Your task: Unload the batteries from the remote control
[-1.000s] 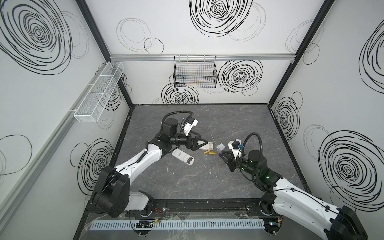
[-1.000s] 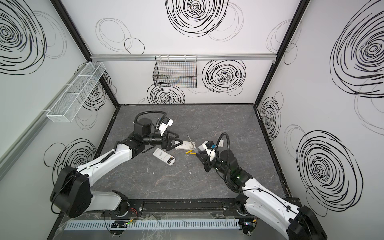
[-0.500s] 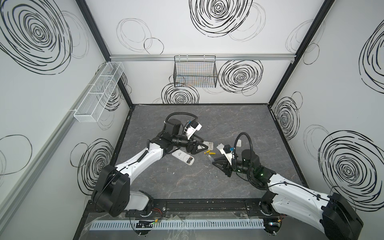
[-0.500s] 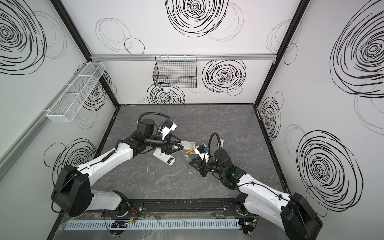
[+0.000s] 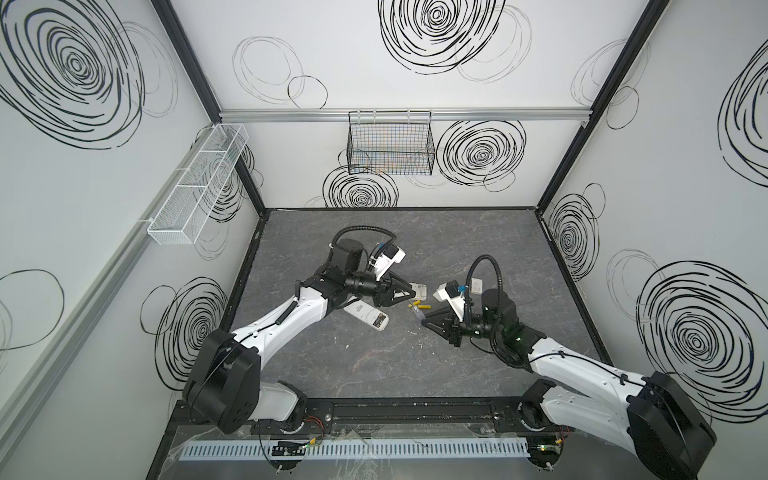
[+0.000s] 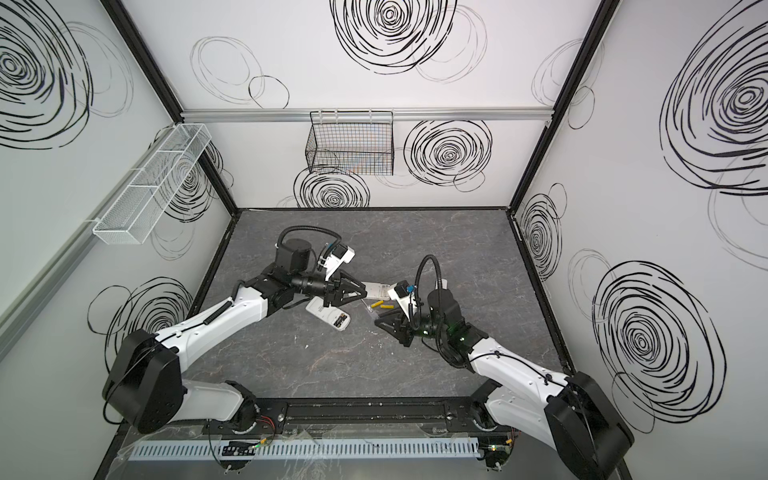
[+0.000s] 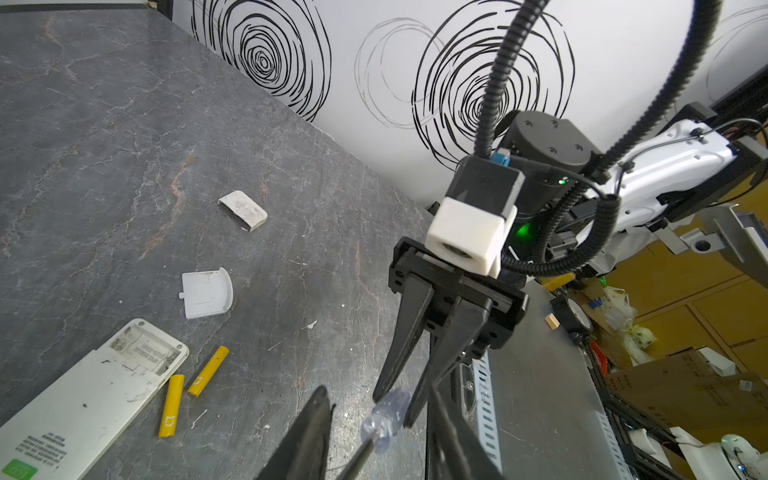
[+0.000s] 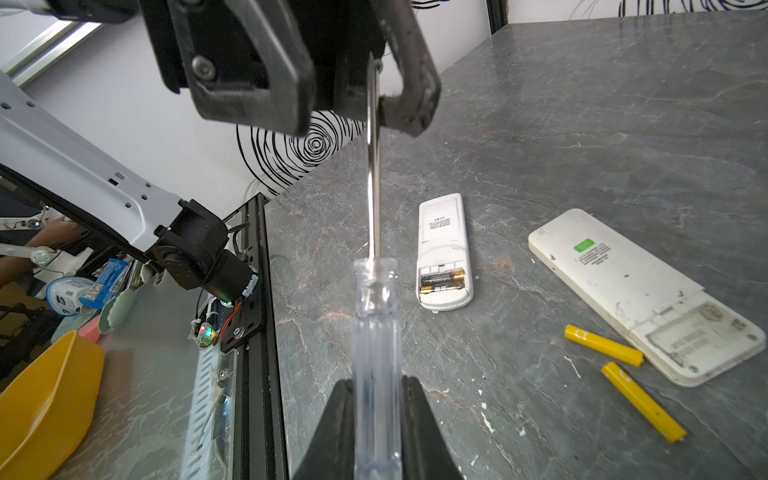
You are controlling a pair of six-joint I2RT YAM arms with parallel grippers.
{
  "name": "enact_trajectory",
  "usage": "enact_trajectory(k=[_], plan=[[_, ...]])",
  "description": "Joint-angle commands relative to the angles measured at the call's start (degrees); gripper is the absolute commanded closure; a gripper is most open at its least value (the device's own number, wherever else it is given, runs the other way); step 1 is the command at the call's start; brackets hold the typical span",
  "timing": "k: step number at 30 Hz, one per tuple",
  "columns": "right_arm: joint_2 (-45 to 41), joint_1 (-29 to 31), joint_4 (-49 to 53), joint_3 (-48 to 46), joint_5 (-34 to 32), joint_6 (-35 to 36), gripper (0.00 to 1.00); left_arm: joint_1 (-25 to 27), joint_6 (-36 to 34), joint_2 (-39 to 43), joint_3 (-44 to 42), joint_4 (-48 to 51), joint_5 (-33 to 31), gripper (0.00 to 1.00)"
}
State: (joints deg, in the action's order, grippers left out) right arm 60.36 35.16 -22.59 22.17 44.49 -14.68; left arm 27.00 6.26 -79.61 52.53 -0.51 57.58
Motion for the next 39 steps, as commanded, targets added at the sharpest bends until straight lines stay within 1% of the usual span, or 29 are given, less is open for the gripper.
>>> enact_trajectory(k=[1, 3, 6, 8, 10, 13, 14, 16, 19, 21, 23, 25, 27, 29, 31, 32, 35, 37, 39], plan=[[0.5, -0.5, -0.6, 2.8, 1.6, -0.3, 1.00, 0.7, -0.7, -0.3, -0.7, -2.1, 1.8, 0.61], [0.5, -0.8, -0.3, 3.0, 1.7, 0.1, 1.00, 0.8, -0.7, -0.3, -0.9, -2.2, 1.7, 0.65], [0.4, -1.2, -0.1, 3.3, 2.4, -0.4, 1.00, 0.8, -1.1, -0.3, -0.8, -1.8, 1.3, 0.75], [0.3, -1.3, -1.4, 2.9, 2.5, -1.3, 1.00, 0.7, -1.1, -0.2, -1.1, -2.2, 1.2, 0.90], [0.5, -1.4, -1.6, 3.2, 2.5, -1.6, 1.00, 0.6, -1.2, -0.1, -1.3, -2.5, 1.0, 1.00], [0.5, -1.6, -0.7, 4.0, 2.1, -2.4, 0.98, 0.4, -0.7, -0.3, -1.0, -2.6, 0.4, 1.00], [0.1, -1.8, -1.3, 3.8, 1.9, -3.1, 0.94, 0.3, -0.3, 0.0, -1.1, -3.0, 0.4, 1.00], [-0.8, -2.1, -3.3, 3.2, 1.3, -4.8, 0.82, -0.3, 2.0, 0.1, -1.7, -5.2, 0.6, 1.00], [-2.8, -2.5, -5.3, 2.5, -1.3, -7.4, 0.63, -2.4, 9.0, 0.4, -3.0, -11.6, 1.2, 1.00], [-5.0, -2.8, -9.4, 0.9, -3.1, -10.0, 0.52, -4.3, 15.4, 0.8, -4.5, -17.9, 1.5, 1.00], [-7.1, -3.1, -15.8, -1.7, -6.0, -13.8, 0.42, -6.3, 24.6, 1.4, -7.2, -27.6, 1.6, 1.00], [-8.2, -3.2, -22.6, -4.0, -10.0, -18.5, 0.36, -8.2, 33.8, 1.8, -9.9, -38.0, 0.6, 1.00], [-8.4, -3.1, -29.8, -6.4, -14.3, -24.0, 0.31, -9.8, 43.1, 2.2, -12.6, -46.9, -1.7, 1.00], [-7.3, -3.2, -37.7, -8.7, -18.6, -29.8, 0.27, -10.9, 51.8, 2.5, -15.4, -55.4, -4.9, 1.00], [-5.1, -3.1, -42.7, -9.3, -20.3, -33.2, 0.27, -11.1, 57.5, 2.7, -17.1, -60.1, -7.4, 1.00], [-3.8, -3.0, -42.9, -8.7, -20.2, -34.0, 0.27, -11.0, 59.9, 2.7, -17.7, -61.5, -8.4, 1.00], [0.1, -2.6, -46.3, -6.4, -18.3, -33.7, 0.27, -10.3, 64.4, 2.5, -18.6, -64.2, -10.4, 1.00], [2.5, -2.2, -49.7, -6.0, -17.2, -33.1, 0.27, -9.4, 65.3, 2.2, -18.8, -66.6, -10.6, 1.00], [5.5, -2.1, -52.7, -4.4, -13.9, -31.6, 0.30, -8.3, 66.3, 1.8, -18.7, -67.6, -10.6, 1.00]])
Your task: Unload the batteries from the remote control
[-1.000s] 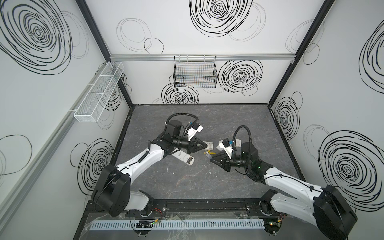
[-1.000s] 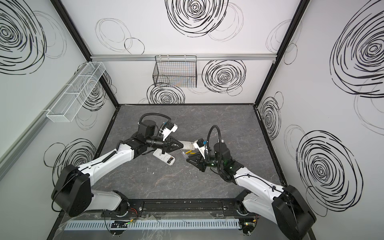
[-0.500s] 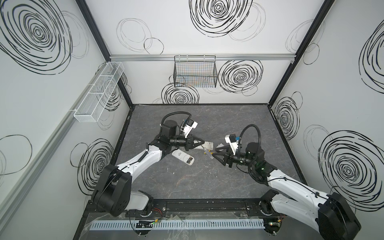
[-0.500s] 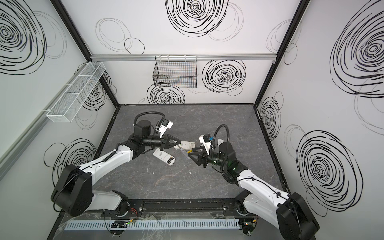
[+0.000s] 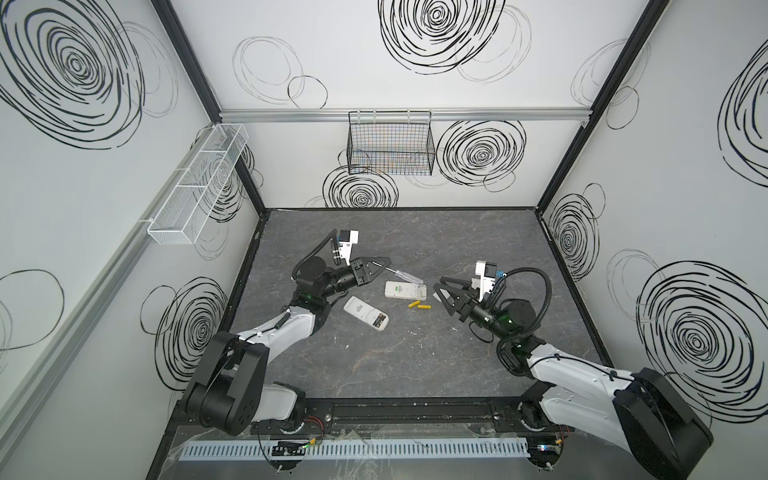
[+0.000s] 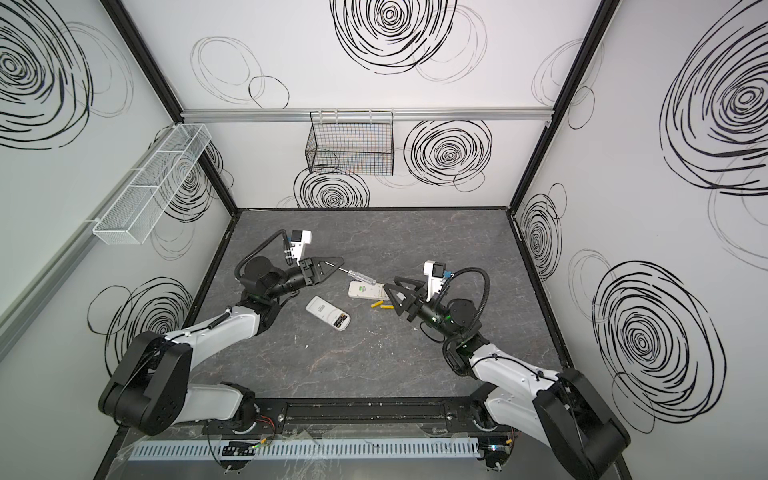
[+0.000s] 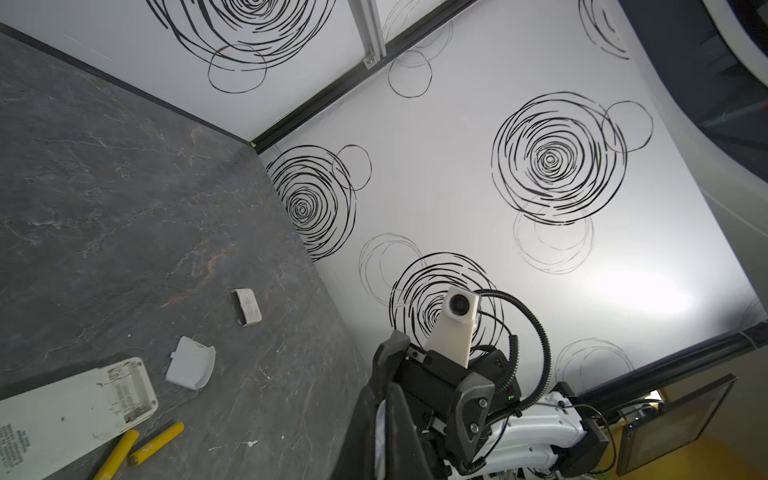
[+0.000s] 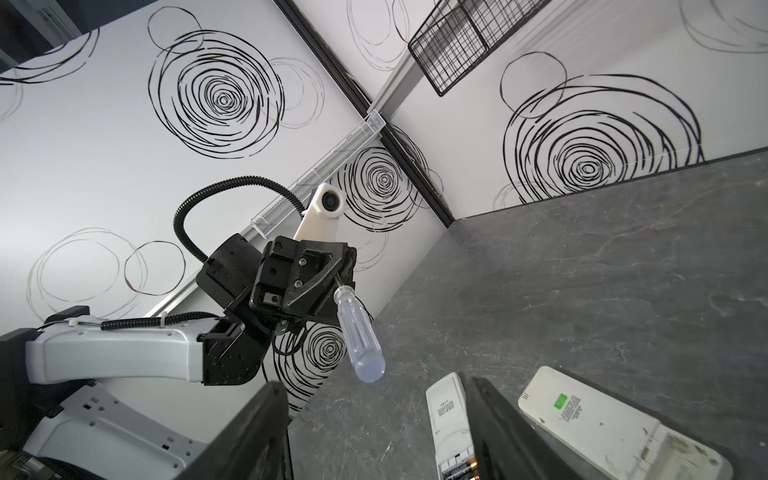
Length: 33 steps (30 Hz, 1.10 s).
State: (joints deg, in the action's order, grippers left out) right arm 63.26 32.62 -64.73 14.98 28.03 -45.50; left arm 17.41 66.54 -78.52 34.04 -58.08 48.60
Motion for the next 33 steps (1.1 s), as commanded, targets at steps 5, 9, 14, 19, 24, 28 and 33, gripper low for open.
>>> enact_trajectory(k=[5, 9, 14, 19, 24, 28, 33], plan=[[9.1, 0.4, -12.8, 8.3, 10.2, 3.2, 0.38, 2.2, 7.3, 0.2, 0.1, -11.3, -1.7, 1.00], [12.9, 1.0, -13.5, 11.5, 12.8, 4.9, 0.45, 2.3, 7.0, 0.5, -0.1, -10.7, -1.7, 1.00], [17.4, 2.4, -13.9, 14.8, 15.0, 6.1, 0.51, 2.5, 6.5, 0.4, 0.1, -10.6, -1.4, 1.00], [20.3, 3.2, -14.0, 17.3, 14.6, 6.4, 0.56, 2.9, 6.0, 0.3, 0.1, -10.2, -1.3, 1.00], [22.2, 3.7, -14.3, 18.8, 14.7, 6.0, 0.63, 3.0, 5.9, 0.1, 0.2, -10.0, -1.2, 1.00], [23.2, 3.7, -14.0, 19.6, 16.0, 6.5, 0.70, 2.7, 6.1, 0.1, 0.4, -10.1, -1.2, 1.00], [23.3, 4.0, -12.3, 20.0, 15.9, 8.6, 0.82, 2.7, 5.8, 0.3, 0.2, -10.2, -1.2, 1.00]])
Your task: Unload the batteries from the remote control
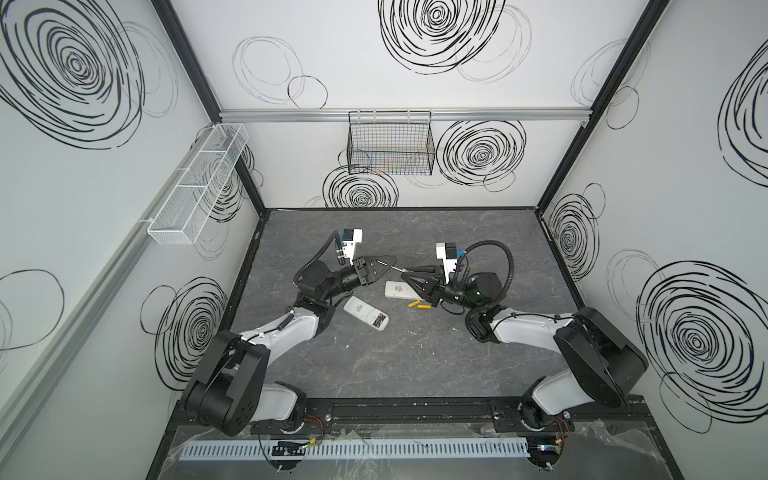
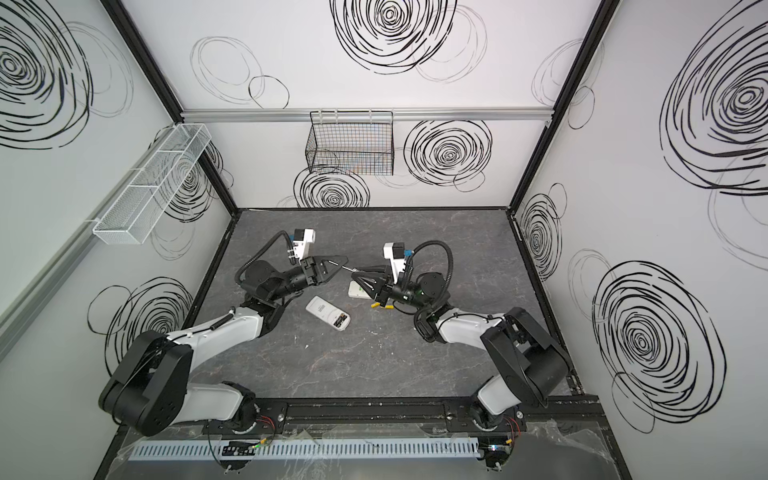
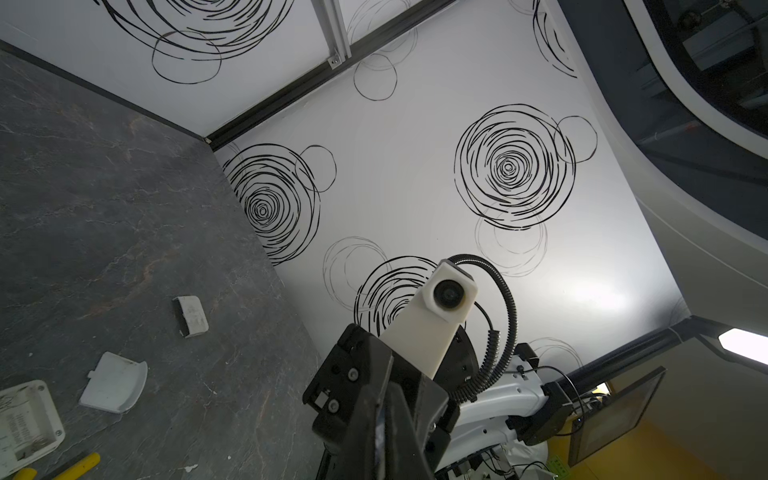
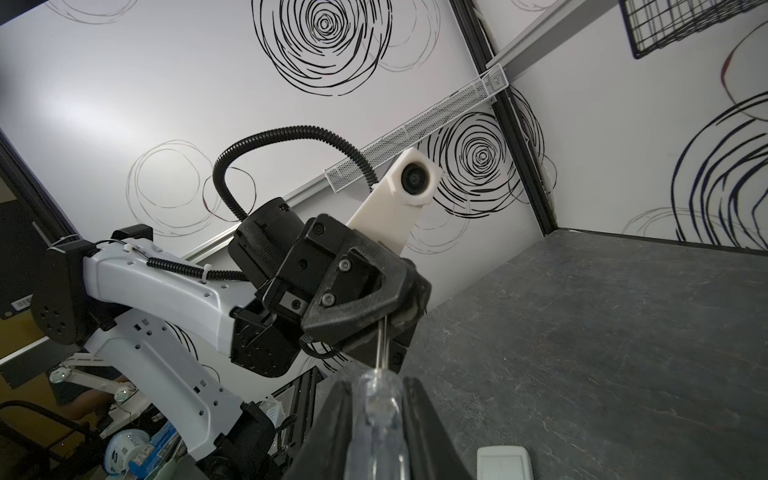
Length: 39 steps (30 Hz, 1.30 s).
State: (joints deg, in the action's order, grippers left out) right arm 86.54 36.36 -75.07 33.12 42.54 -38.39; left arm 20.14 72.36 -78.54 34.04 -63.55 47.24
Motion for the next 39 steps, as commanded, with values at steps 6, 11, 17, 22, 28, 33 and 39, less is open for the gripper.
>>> enact_trajectory(k=[6, 11, 17, 22, 28, 33, 39], plan=[[-0.5, -0.3, 0.8, 3.1, 2.6, 3.1, 1.00, -1.2, -0.5, 0.1, 1.2, -5.2, 1.0, 1.00], [-4.1, -1.8, 5.1, 0.6, 0.3, 4.2, 1.00, -4.6, -6.4, 0.3, 4.0, -0.3, 3.5, 0.35], [-13.1, -3.6, 24.0, -2.0, -2.0, 13.1, 1.00, -12.0, -21.5, 1.1, 12.4, 25.8, 6.2, 0.04], [-20.5, -4.4, 42.0, -2.4, -4.0, 20.2, 1.00, -17.7, -47.3, 0.6, 24.3, 65.5, 0.0, 0.04], [-20.7, -4.4, 53.6, -0.4, -2.9, 24.3, 1.00, -19.9, -70.0, -2.2, 31.5, 92.5, -7.4, 0.04], [-16.0, -2.7, 57.4, 1.8, -3.2, 20.7, 1.00, -18.5, -79.5, -1.2, 27.3, 96.1, -17.4, 0.04], [-9.0, 1.9, 65.2, 7.9, -5.4, 20.4, 1.00, -10.9, -86.7, -3.2, 21.5, 95.2, -29.2, 0.04]])
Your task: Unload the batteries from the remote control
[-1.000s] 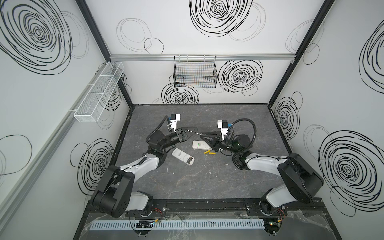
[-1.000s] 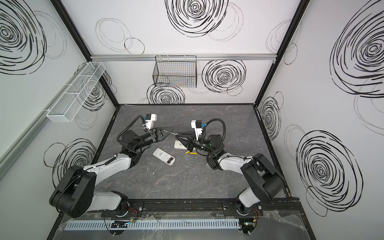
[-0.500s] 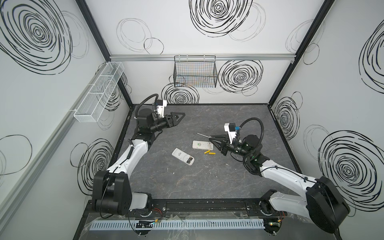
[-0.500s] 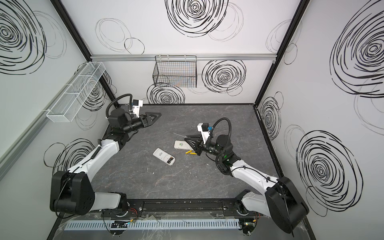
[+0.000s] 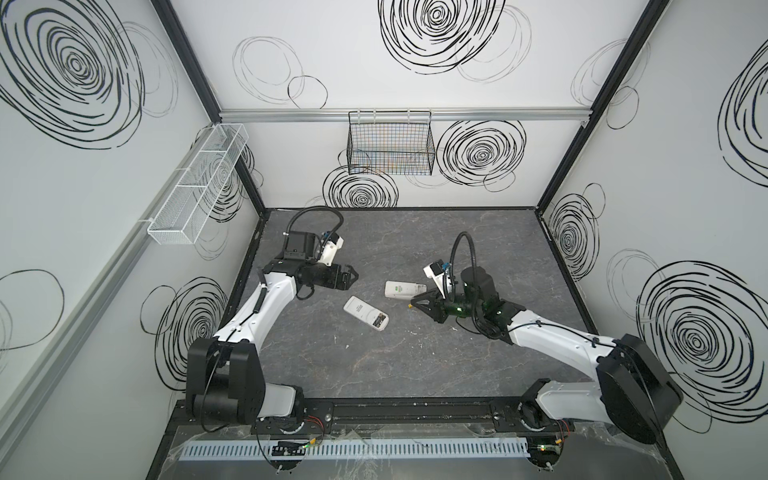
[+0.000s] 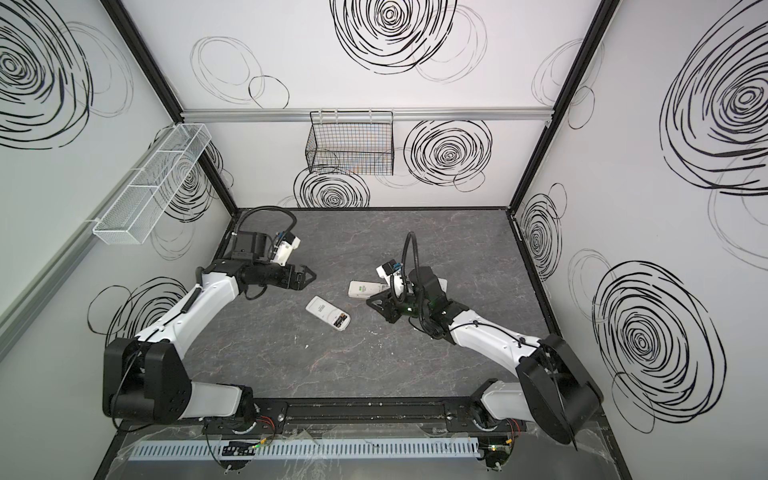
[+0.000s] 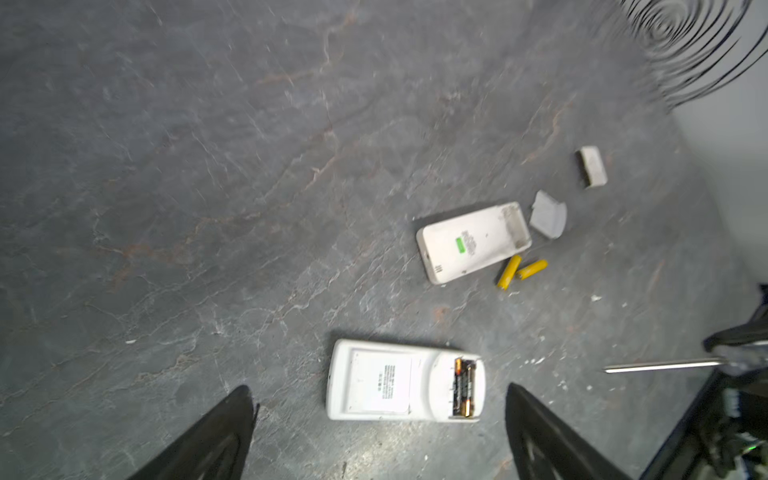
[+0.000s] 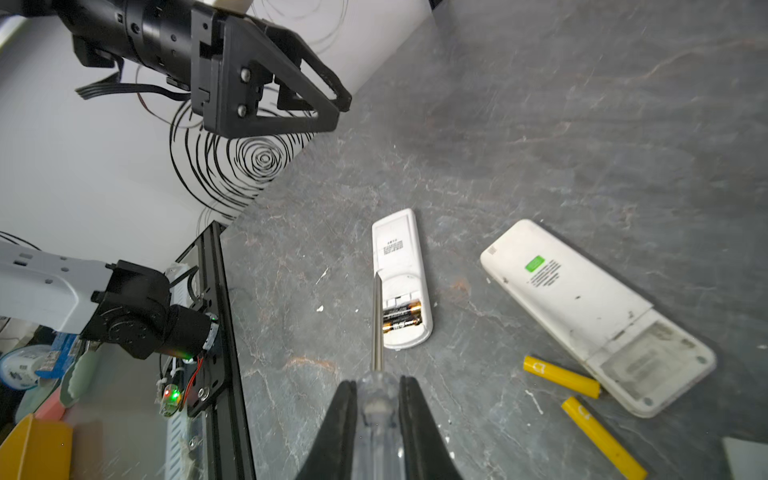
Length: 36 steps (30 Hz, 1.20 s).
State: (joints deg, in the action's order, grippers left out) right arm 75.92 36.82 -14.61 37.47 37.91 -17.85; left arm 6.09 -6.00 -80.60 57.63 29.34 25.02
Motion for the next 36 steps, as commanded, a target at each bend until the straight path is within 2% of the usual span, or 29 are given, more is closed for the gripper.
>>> enact_trajectory(k=[1, 7, 10, 18, 26, 32, 36], plan=[[2.4, 2.2, 5.6, 4.4, -0.8, 0.0, 1.00, 4.2, -9.1, -1.9, -2.3, 2.5, -8.0, 0.04], [6.0, 4.9, 12.8, 9.0, -4.0, 1.2, 1.00, 5.9, -7.7, -7.6, -1.5, 2.9, -13.0, 0.04], [7.7, 6.1, 13.0, 9.4, -7.2, 1.4, 1.00, 6.3, -7.2, -9.4, -1.5, 2.7, -12.2, 0.04], [13.9, 6.7, 17.7, 14.6, -10.2, 0.5, 1.00, 8.4, -6.8, -13.0, 0.1, 3.4, -12.6, 0.04], [15.5, 6.8, 17.1, 15.9, -14.8, -0.8, 1.00, 9.4, -6.9, -17.4, 2.2, 4.5, -13.6, 0.03], [15.9, 7.5, 18.0, 16.3, -13.4, -0.5, 1.00, 10.9, -7.2, -18.8, 2.3, 4.7, -14.5, 0.00], [15.2, 8.7, 18.8, 15.9, -14.5, 0.2, 1.00, 11.2, -7.7, -19.5, 2.2, 4.8, -14.6, 0.03]])
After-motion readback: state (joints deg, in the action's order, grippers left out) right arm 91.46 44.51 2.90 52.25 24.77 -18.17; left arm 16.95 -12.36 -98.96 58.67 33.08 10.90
